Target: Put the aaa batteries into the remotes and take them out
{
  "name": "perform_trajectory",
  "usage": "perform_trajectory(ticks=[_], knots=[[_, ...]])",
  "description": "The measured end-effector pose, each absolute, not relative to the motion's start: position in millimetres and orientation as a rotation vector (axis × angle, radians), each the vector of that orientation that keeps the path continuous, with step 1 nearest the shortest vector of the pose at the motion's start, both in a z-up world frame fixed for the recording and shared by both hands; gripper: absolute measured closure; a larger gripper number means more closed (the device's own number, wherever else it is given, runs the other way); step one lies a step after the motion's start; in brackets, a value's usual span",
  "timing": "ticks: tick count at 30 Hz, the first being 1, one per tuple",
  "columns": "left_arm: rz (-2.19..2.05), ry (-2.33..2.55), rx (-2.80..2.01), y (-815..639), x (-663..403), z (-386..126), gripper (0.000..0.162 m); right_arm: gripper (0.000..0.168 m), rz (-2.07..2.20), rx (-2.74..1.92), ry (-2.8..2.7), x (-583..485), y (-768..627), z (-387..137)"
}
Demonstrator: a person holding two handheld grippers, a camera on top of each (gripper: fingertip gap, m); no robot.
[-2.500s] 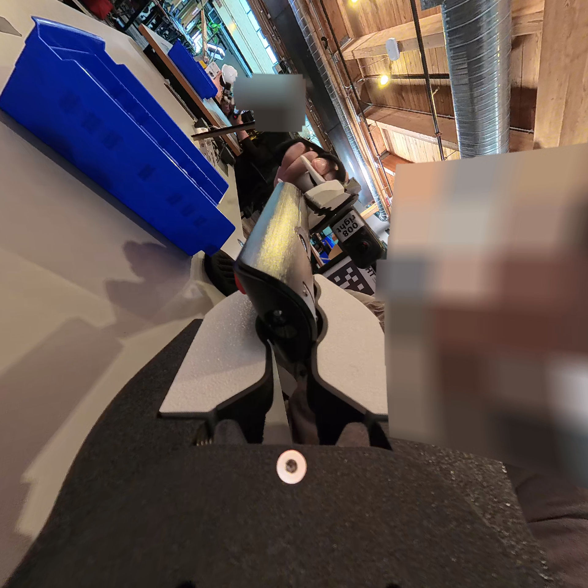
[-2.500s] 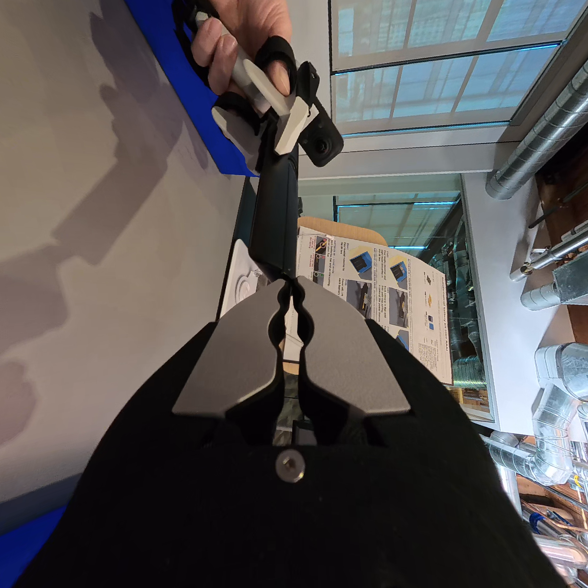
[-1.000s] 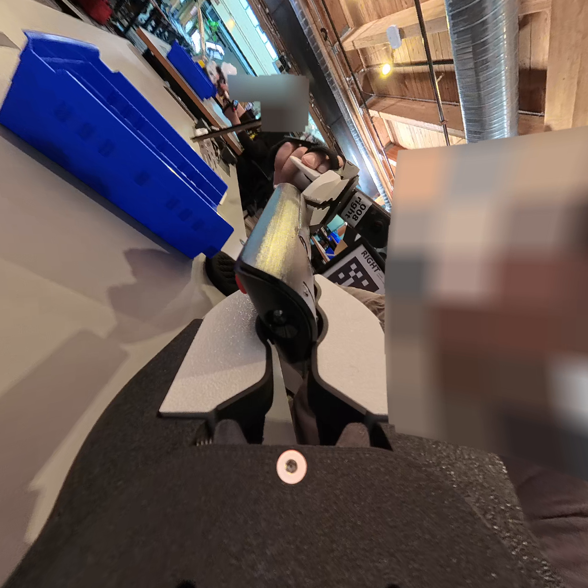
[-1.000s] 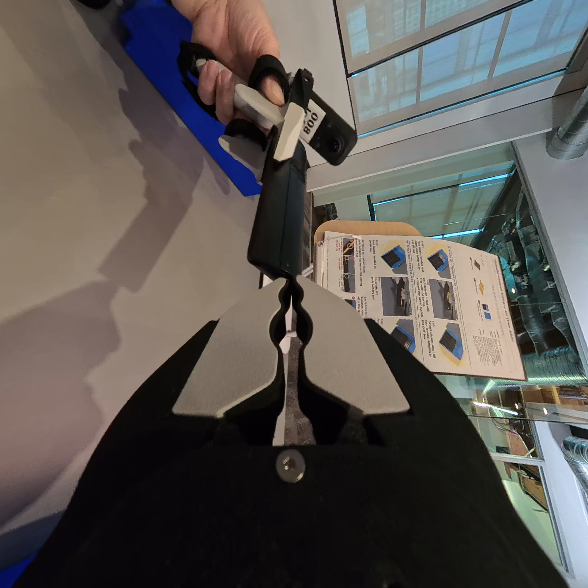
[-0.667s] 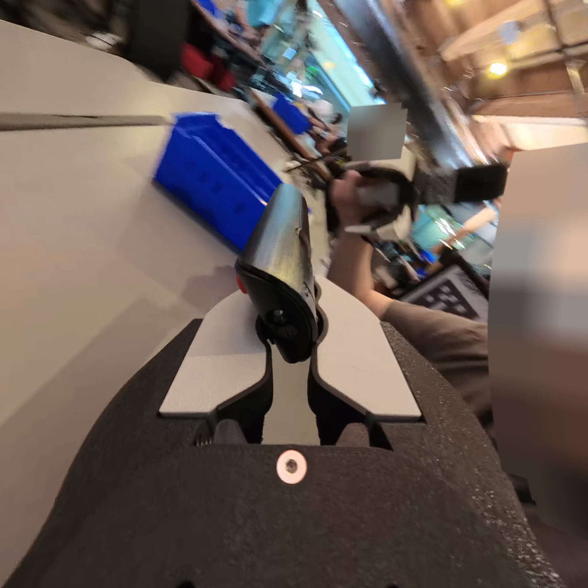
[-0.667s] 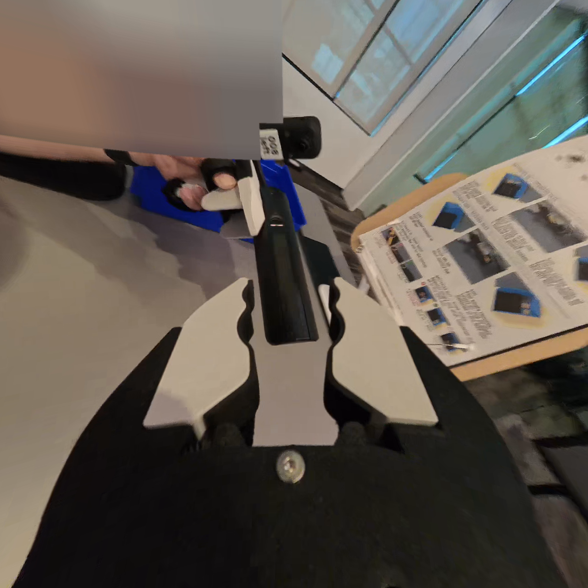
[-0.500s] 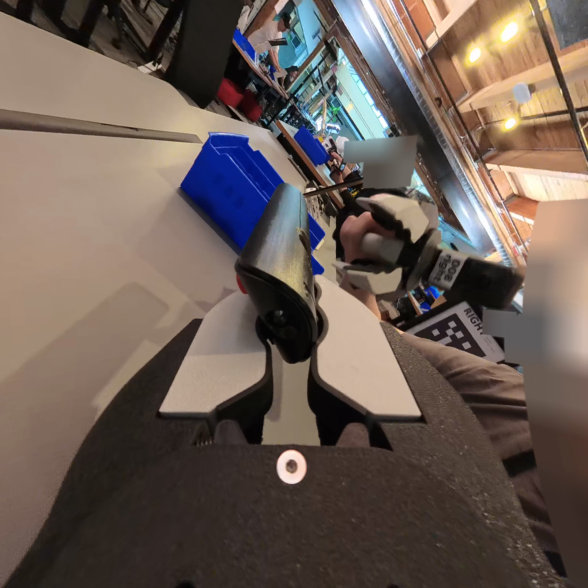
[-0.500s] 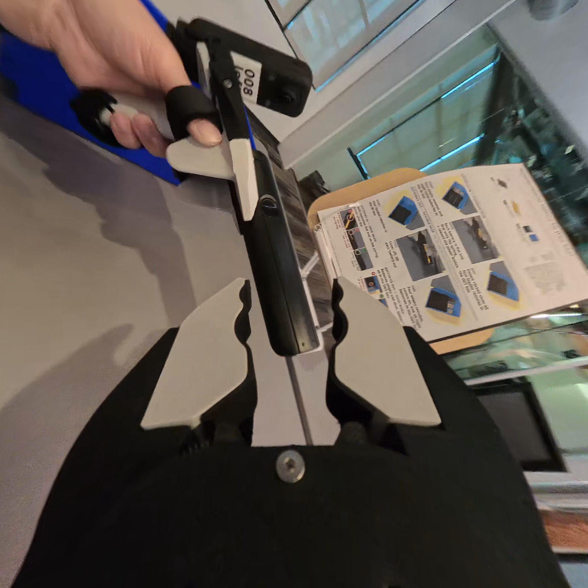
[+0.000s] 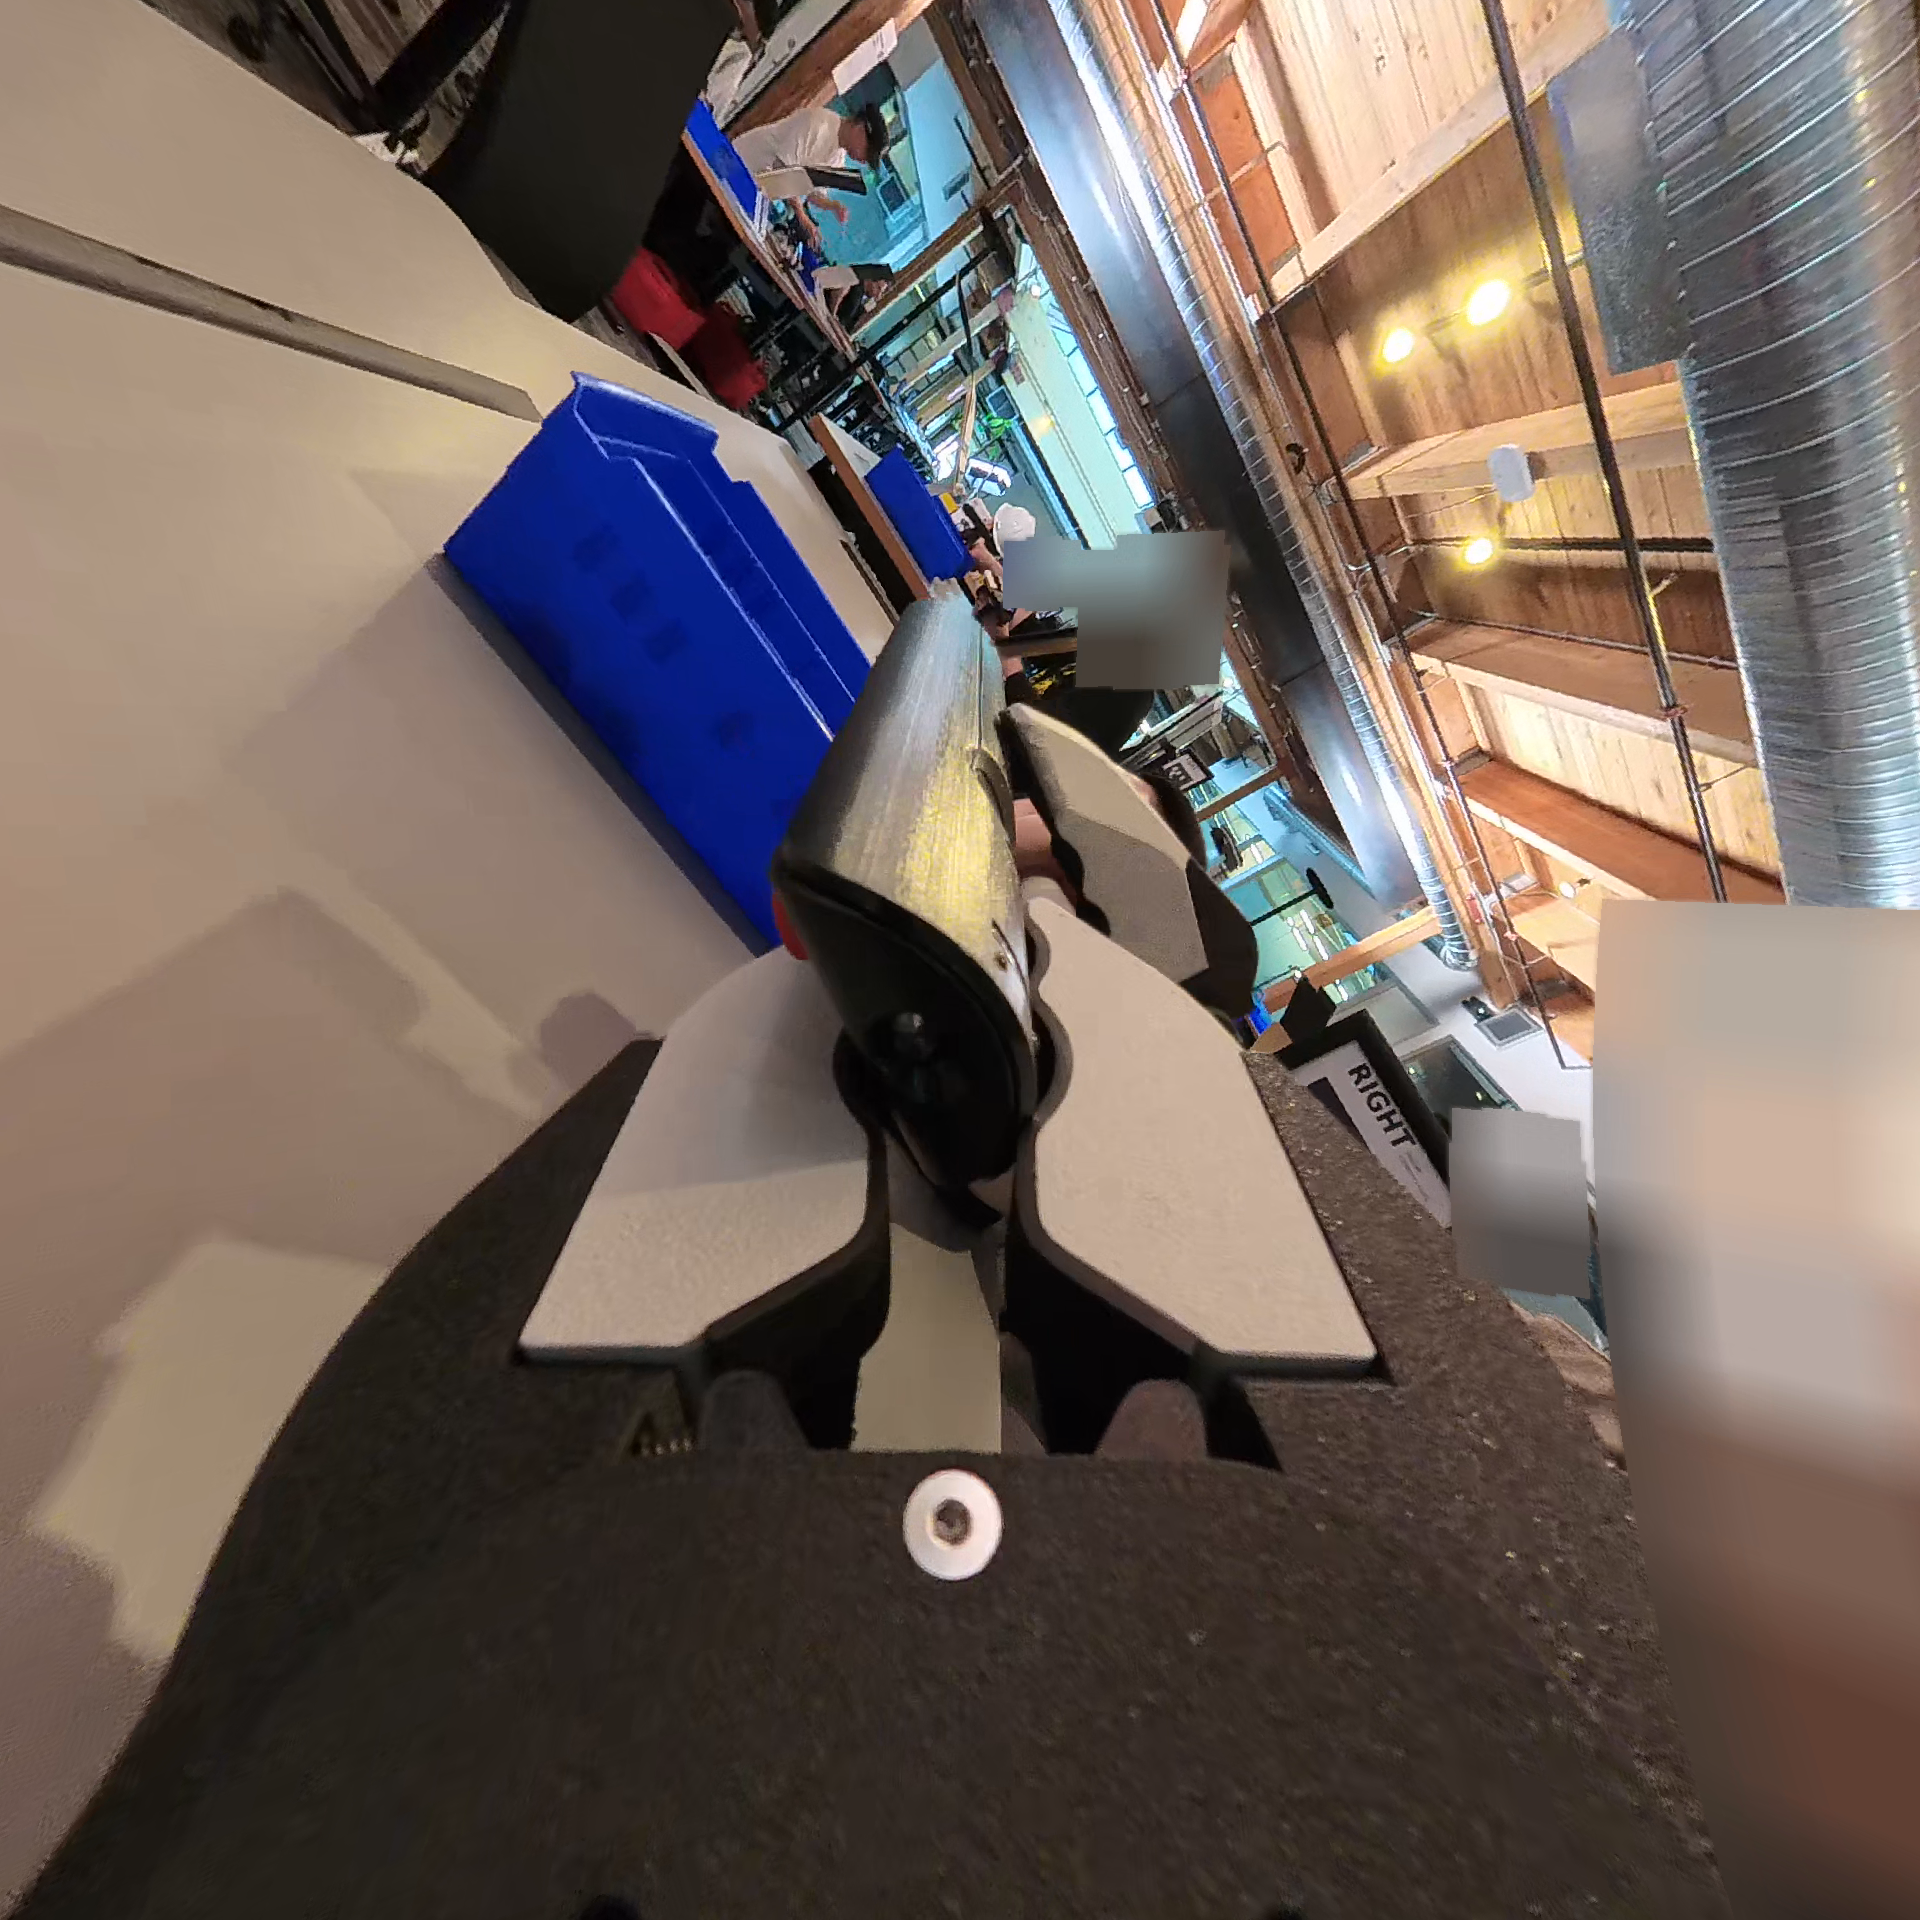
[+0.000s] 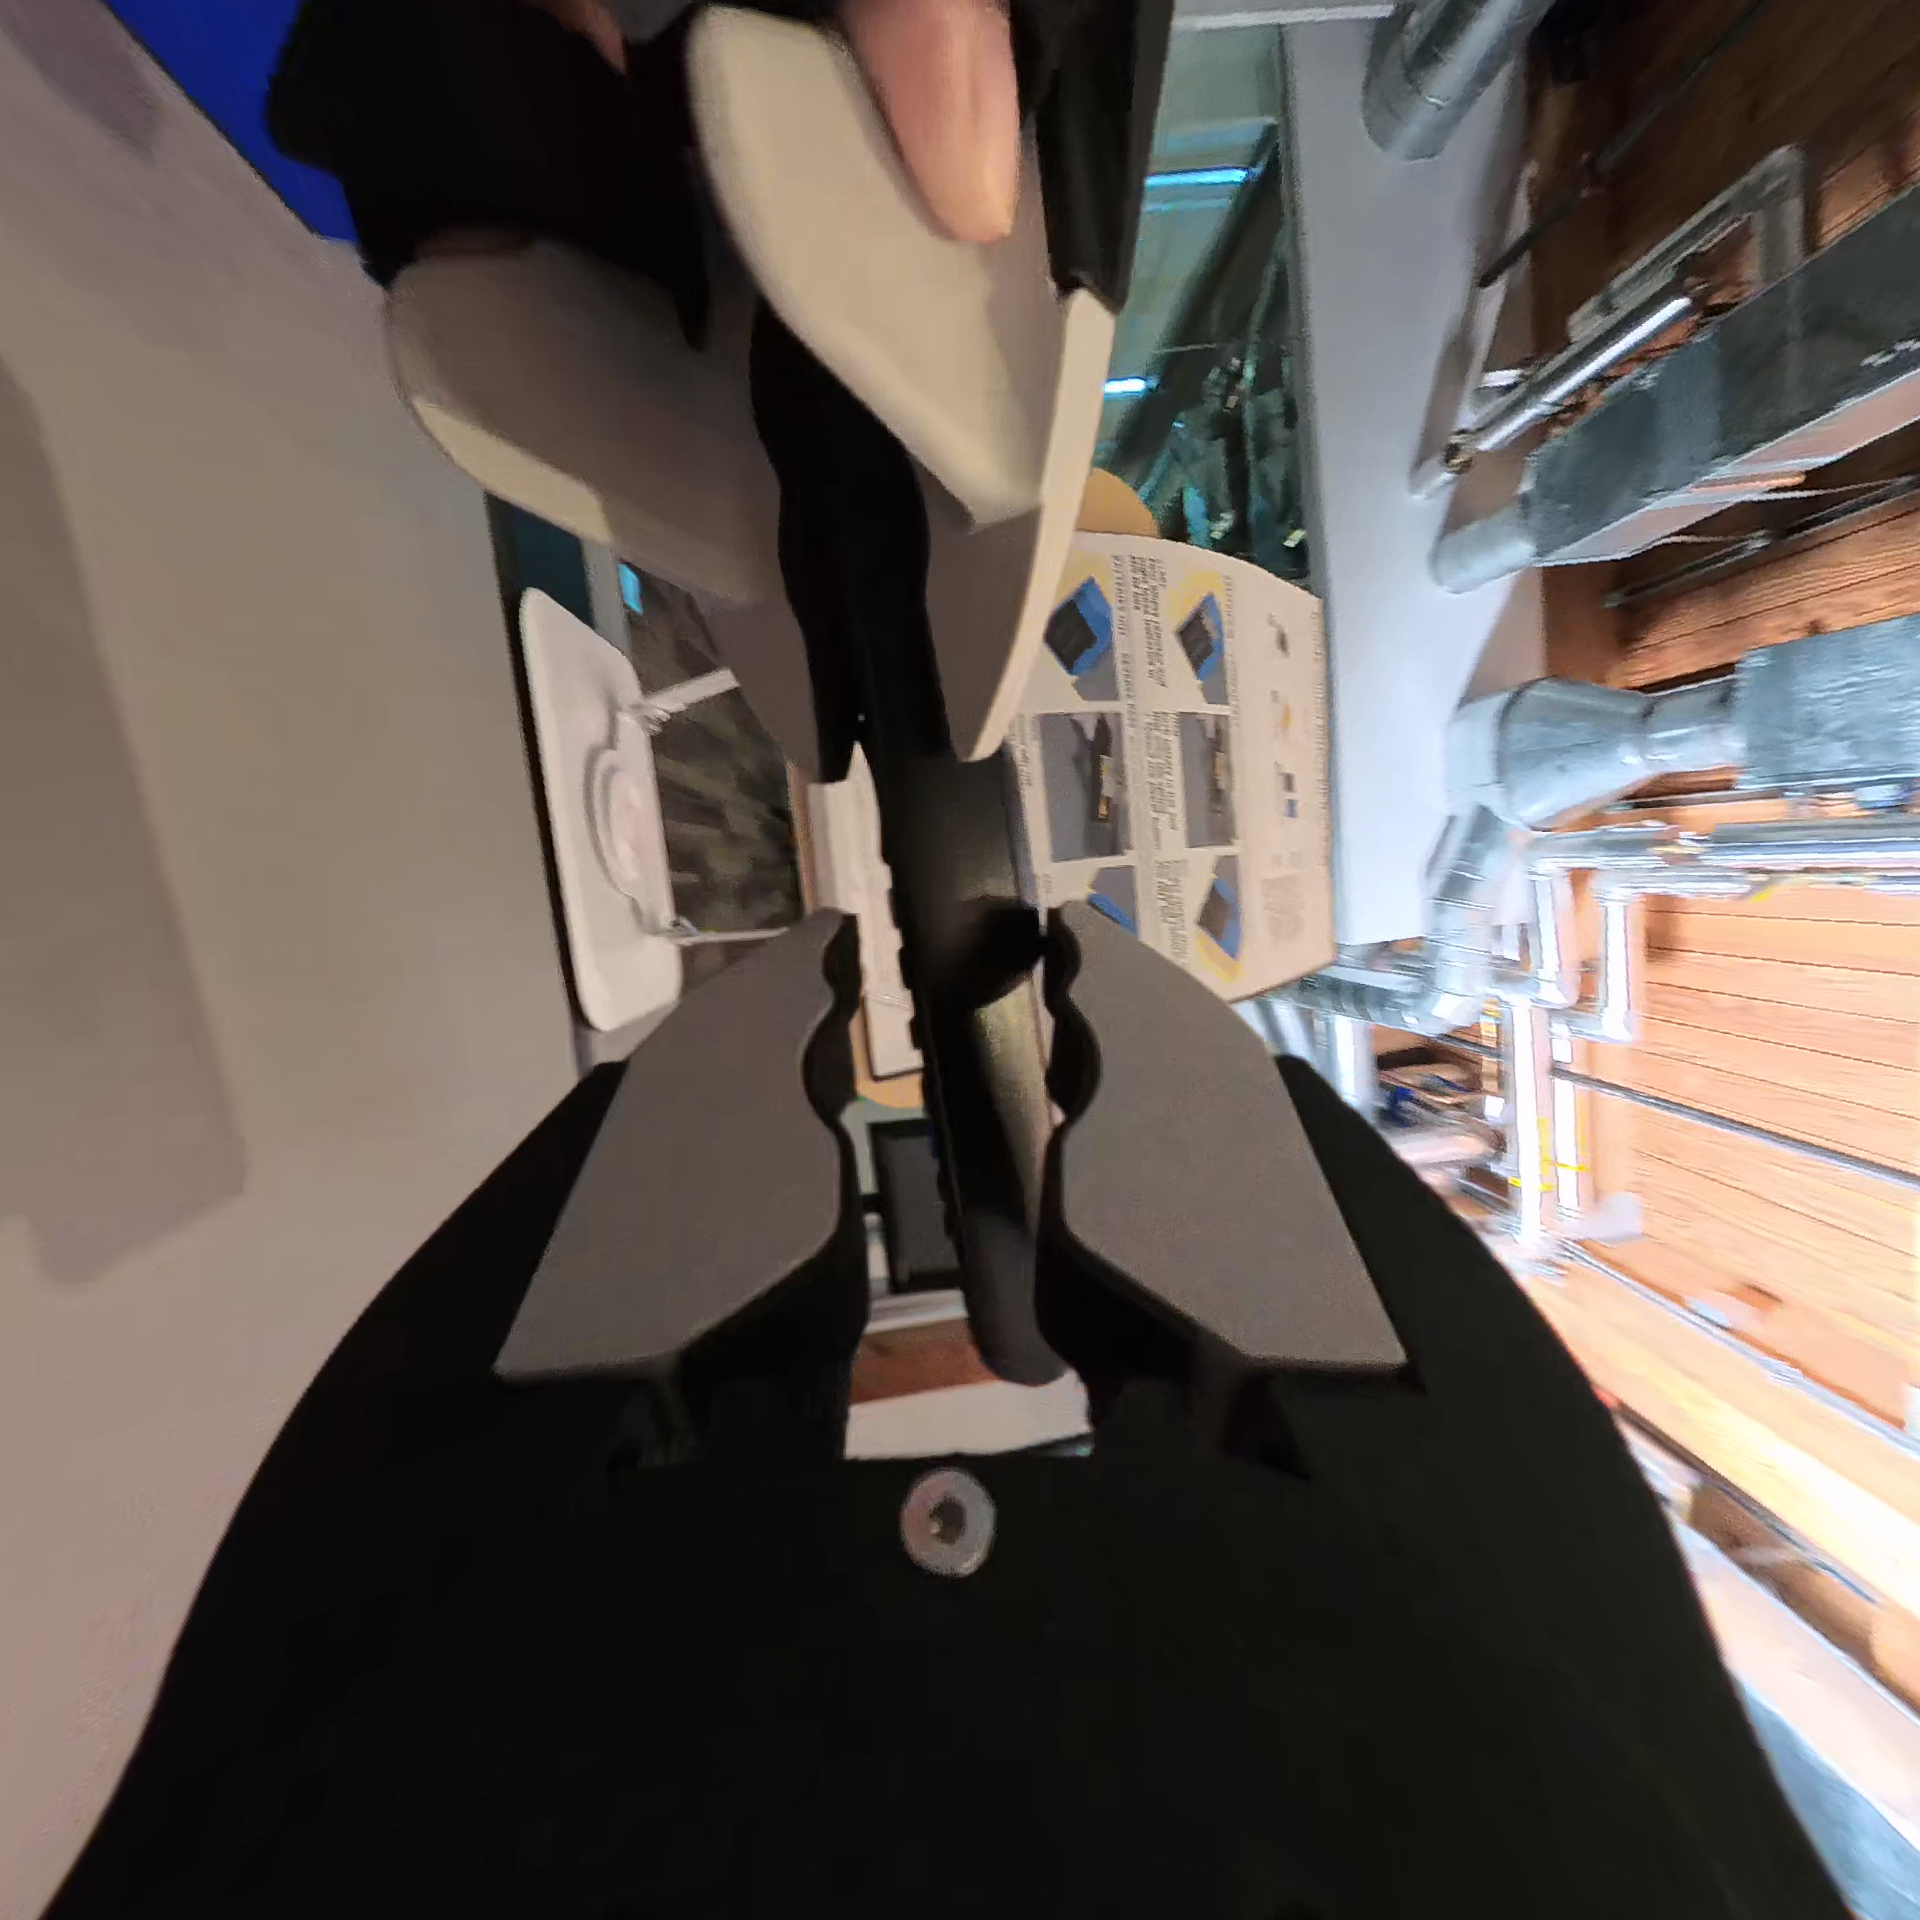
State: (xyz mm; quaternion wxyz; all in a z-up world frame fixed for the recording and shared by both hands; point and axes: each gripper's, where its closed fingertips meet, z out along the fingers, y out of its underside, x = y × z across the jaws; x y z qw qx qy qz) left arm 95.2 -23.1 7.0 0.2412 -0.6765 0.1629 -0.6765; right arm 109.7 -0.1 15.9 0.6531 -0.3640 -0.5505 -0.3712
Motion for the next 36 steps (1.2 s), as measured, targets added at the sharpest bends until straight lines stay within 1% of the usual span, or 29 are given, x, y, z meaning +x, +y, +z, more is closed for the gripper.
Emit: perform_trajectory(ticks=[1,7,10,15,17,20,23,28,32,36], knots=[[-1.854,0.443,-1.859,-24,97,5,0.141,0.14,-0.856,-0.822,-1.241,110,1,16],[-1.962,0.459,-1.834,-33,105,9,0.135,0.143,-0.771,-0.947,-1.253,123,-1,8],[-1.975,0.511,-1.771,-39,105,22,0.135,0.143,-0.771,-0.985,-1.222,146,-6,20],[-1.954,0.563,-1.692,-45,95,45,0.136,0.143,-0.758,-1.1,-1.177,243,-10,70],[-1.928,0.592,-1.673,-48,92,53,0.137,0.143,-0.671,-1.164,-1.269,293,-11,70],[-1.933,0.628,-1.63,-54,90,64,0.137,0.142,-0.512,-1.378,-1.345,365,-15,42],[-1.945,0.655,-1.612,-60,92,68,0.138,0.143,-0.494,-1.556,-1.407,409,-18,2],[-1.971,0.666,-1.6,-65,96,68,0.139,0.143,-0.45,-1.834,-1.545,438,-16,-58],[-1.966,0.693,-1.594,-69,99,68,0.139,0.142,-0.429,-1.955,-1.643,450,-10,-88],[-1.976,0.708,-1.597,-73,103,67,0.139,0.142,-0.501,-2.012,-1.746,461,0,-115]])
